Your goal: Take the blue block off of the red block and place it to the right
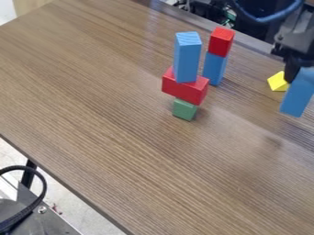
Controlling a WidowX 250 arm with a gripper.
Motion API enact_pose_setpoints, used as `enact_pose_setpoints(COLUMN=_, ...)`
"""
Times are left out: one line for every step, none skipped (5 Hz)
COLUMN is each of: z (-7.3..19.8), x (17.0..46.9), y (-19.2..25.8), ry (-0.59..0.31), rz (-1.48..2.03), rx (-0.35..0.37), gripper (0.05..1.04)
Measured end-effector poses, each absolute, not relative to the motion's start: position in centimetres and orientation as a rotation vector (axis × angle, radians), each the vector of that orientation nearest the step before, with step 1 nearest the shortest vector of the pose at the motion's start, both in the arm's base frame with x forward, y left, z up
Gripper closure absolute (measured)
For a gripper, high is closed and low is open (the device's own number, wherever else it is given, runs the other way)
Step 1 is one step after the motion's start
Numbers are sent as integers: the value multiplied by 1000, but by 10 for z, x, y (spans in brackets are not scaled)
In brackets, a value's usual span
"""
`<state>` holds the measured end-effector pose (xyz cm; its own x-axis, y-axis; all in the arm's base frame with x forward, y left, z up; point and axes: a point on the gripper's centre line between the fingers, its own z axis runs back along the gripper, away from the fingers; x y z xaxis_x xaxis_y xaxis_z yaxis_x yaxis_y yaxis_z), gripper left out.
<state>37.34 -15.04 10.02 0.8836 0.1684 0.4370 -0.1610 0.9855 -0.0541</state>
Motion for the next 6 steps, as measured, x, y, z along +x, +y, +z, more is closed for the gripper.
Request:
enact_pose_setpoints(z=84, x=372, y=-144, ry=-420, rz=176, rx=43, gripper=548)
enact_pose_setpoints(z=82, x=373, y=-139, ry=-416, rz=187, rx=49, gripper=548)
enact_pose_setpoints(z=78, x=369, y=-136, ry=-399, rz=197, rx=54, gripper=548)
enact_pose_setpoints(z=79, x=365, y=-135, ry=-378, rz=223, rx=15, gripper=502)
enact_pose_setpoints(z=84, x=365, y=-127, ry=-366, rz=243, rx=-26, gripper=202)
enact_pose_setpoints(z=86, x=362, y=-122, ry=-342, rz=242, rx=-35, gripper=79)
